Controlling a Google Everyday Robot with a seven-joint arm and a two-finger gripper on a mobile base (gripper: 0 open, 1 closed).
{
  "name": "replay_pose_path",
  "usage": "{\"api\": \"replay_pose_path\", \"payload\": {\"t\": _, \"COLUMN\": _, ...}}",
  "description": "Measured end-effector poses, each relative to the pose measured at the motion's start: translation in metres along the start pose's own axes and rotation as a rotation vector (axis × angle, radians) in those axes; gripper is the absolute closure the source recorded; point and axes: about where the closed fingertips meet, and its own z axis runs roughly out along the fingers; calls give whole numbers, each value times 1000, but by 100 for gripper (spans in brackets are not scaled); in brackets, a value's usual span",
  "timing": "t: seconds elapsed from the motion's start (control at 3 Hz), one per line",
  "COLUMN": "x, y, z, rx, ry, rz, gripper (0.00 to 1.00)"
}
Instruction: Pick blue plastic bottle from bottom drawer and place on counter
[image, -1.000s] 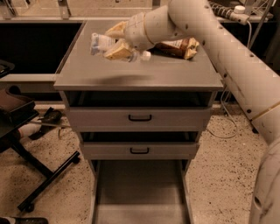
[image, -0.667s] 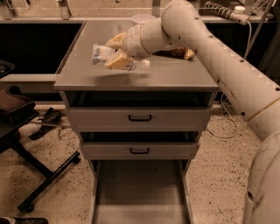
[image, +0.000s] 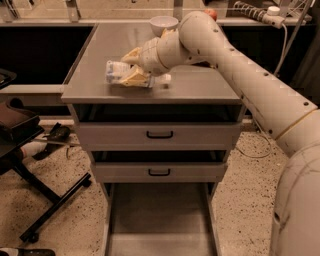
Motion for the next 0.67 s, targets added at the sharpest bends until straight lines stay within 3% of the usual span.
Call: {"api": "replay_pose_path", "payload": {"t": 0.67, "x": 0, "y": 0, "z": 0, "rx": 0, "ry": 0, "rz": 0, "gripper": 58}}
